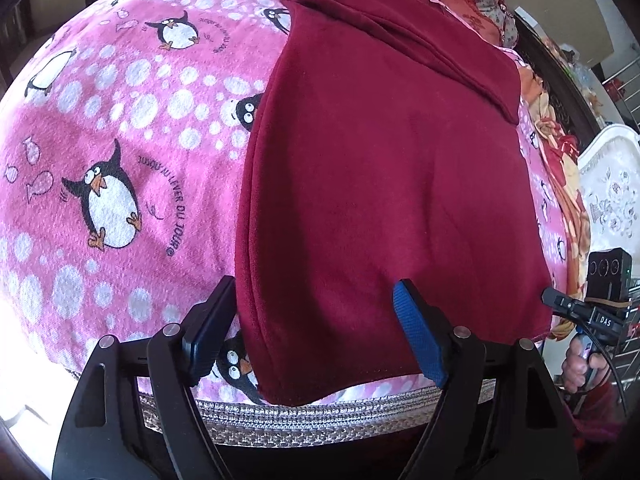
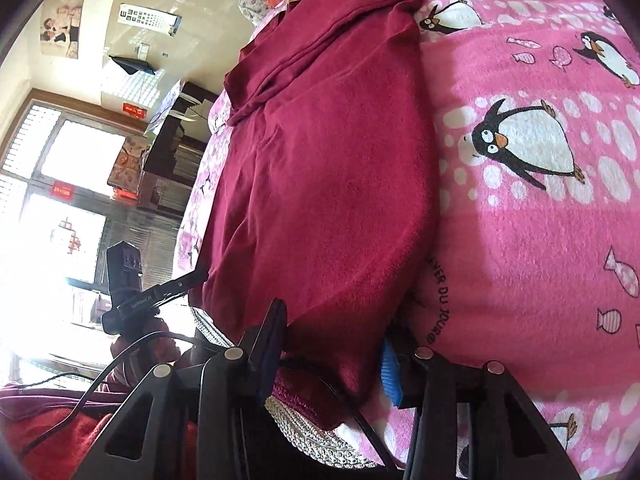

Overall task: Fold small clothes
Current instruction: 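Grasp the hem end of the red sweatshirt strip with both grippers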

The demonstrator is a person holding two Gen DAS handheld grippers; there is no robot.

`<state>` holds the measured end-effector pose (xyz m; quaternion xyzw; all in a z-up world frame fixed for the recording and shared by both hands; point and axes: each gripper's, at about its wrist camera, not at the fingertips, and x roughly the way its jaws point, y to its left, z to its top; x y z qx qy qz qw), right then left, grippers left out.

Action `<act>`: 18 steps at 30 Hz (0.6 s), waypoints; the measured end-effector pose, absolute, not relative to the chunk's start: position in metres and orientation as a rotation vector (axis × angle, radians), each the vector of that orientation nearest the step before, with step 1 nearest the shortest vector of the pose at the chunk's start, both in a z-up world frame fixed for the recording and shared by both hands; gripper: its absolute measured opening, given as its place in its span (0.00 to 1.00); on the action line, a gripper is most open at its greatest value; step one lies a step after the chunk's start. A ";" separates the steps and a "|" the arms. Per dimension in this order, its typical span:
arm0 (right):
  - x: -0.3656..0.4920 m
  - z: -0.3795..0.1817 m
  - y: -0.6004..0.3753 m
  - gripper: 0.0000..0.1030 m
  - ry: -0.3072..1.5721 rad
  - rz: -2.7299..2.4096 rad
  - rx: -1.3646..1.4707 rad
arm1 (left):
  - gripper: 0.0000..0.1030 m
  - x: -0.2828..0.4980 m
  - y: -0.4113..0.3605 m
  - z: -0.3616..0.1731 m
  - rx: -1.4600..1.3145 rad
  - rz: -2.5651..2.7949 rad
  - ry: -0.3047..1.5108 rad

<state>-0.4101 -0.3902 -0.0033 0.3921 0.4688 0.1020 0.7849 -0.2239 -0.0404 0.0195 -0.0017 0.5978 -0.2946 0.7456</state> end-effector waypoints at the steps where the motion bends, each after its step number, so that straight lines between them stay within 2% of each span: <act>1: -0.410 -0.004 -0.390 0.40 1.011 0.220 0.844 | 0.77 -0.223 -0.041 0.019 0.000 -0.642 1.313; 3: -0.410 -0.005 -0.390 0.40 1.005 0.223 0.849 | 0.77 -0.222 -0.043 0.019 0.005 -0.639 1.319; 5: -0.411 -0.006 -0.391 0.40 0.997 0.229 0.844 | 0.84 -0.222 -0.045 0.018 -0.008 -0.647 1.319; 8: -0.412 -0.005 -0.391 0.40 0.992 0.234 0.819 | 0.88 -0.225 -0.049 0.018 -0.014 -0.641 1.303; 11: -0.408 -0.002 -0.388 0.40 0.998 0.239 0.789 | 0.88 -0.228 -0.057 0.018 0.026 -0.637 1.297; 15: -0.404 -0.001 -0.386 0.31 0.990 0.249 0.779 | 0.87 -0.228 -0.061 0.018 0.033 -0.645 1.304; 16: -0.402 -0.001 -0.386 0.29 0.990 0.247 0.779 | 0.76 -0.227 -0.060 0.019 0.031 -0.649 1.295; 17: -0.401 0.000 -0.386 0.26 0.988 0.248 0.777 | 0.50 -0.227 -0.061 0.020 0.043 -0.654 1.288; 18: -0.399 0.001 -0.387 0.25 0.984 0.252 0.774 | 0.37 -0.226 -0.061 0.020 0.058 -0.660 1.288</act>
